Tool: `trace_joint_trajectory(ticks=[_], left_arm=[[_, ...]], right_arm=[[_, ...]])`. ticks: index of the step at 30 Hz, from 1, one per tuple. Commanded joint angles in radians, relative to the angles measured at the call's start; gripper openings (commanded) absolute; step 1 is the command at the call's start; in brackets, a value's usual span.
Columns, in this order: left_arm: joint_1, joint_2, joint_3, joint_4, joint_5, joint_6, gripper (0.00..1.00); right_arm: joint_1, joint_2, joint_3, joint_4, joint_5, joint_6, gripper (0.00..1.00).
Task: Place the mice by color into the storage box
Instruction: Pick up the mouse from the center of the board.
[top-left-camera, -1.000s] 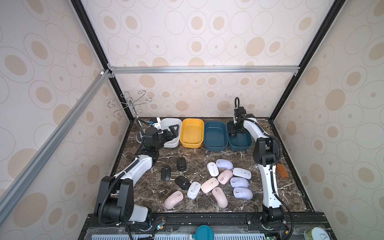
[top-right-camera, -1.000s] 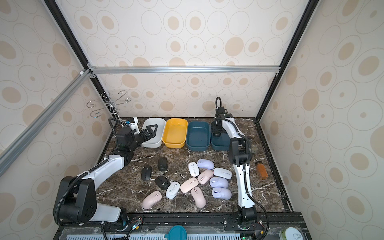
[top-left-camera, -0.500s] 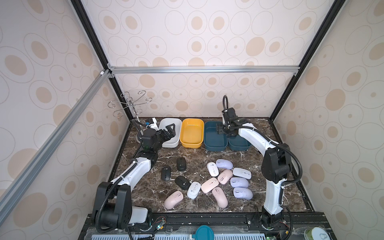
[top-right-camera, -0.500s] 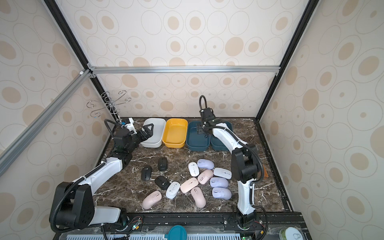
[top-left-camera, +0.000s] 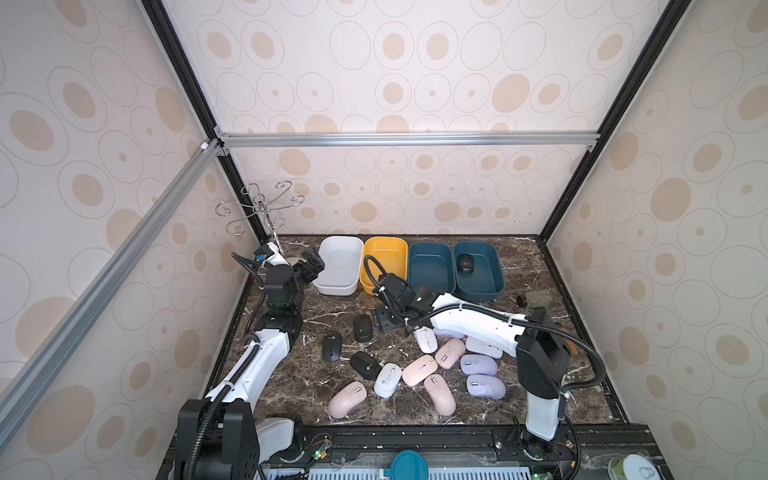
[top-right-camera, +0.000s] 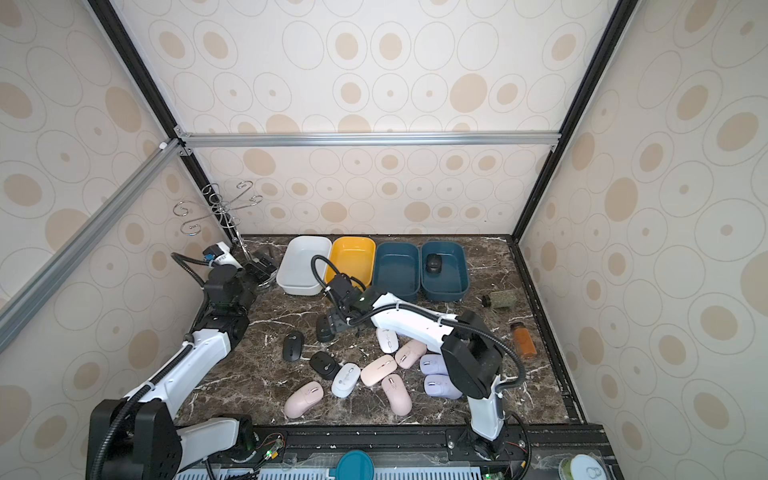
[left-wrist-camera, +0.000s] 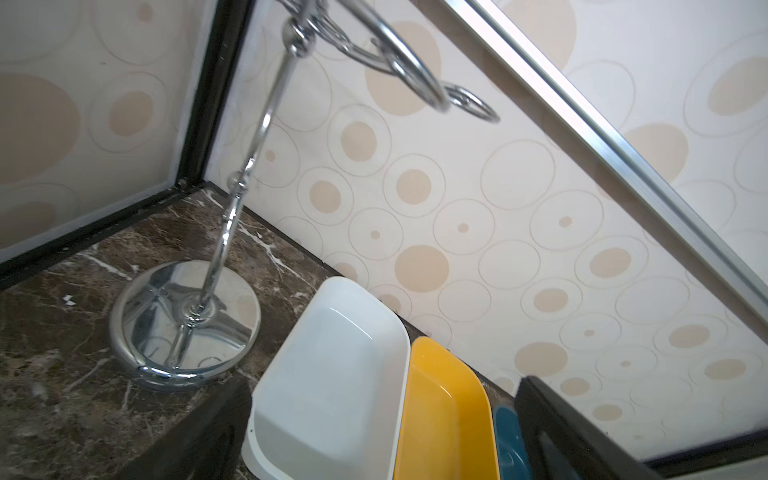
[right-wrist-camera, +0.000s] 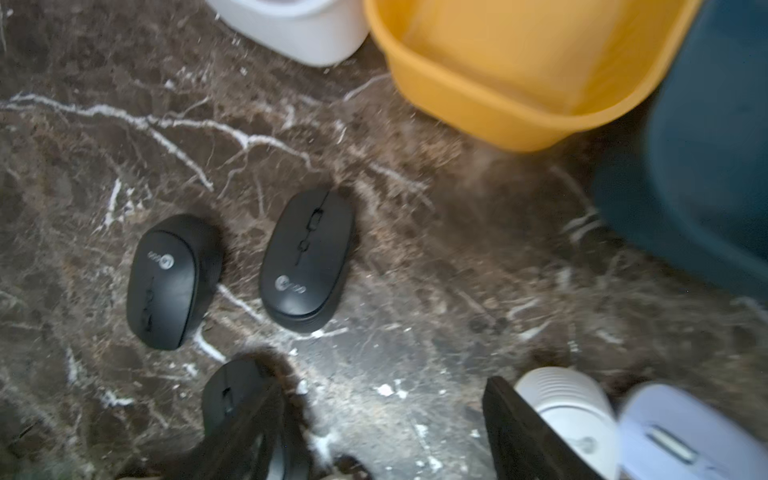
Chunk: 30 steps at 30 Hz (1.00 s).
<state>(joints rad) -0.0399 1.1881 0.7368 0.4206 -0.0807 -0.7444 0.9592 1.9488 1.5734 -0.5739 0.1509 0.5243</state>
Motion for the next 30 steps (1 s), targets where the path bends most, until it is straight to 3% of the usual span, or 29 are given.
trace_joint_trajectory(ticks=[1, 5, 10, 23, 30], left_arm=[[0.022, -0.011, 0.002, -0.003, -0.036, -0.030, 1.00], [0.026, 0.017, 0.013, 0.000, 0.021, -0.030, 1.00], [0.029, 0.047, 0.018, 0.016, 0.087, -0.053, 1.00], [0.030, 0.088, 0.032, 0.034, 0.182, -0.069, 1.00], [0.029, 0.089, 0.030, 0.047, 0.197, -0.071, 1.00]], right_arm=[[0.038, 0.105, 0.075, -0.047, -0.033, 0.094, 0.81], [0.059, 0.178, 0.134, -0.011, -0.075, 0.112, 0.90], [0.062, 0.263, 0.221, -0.057, 0.000, 0.096, 0.90], [0.061, 0.438, 0.414, -0.126, 0.084, 0.066, 0.77], [0.059, 0.453, 0.421, -0.122, 0.107, 0.059, 0.62]])
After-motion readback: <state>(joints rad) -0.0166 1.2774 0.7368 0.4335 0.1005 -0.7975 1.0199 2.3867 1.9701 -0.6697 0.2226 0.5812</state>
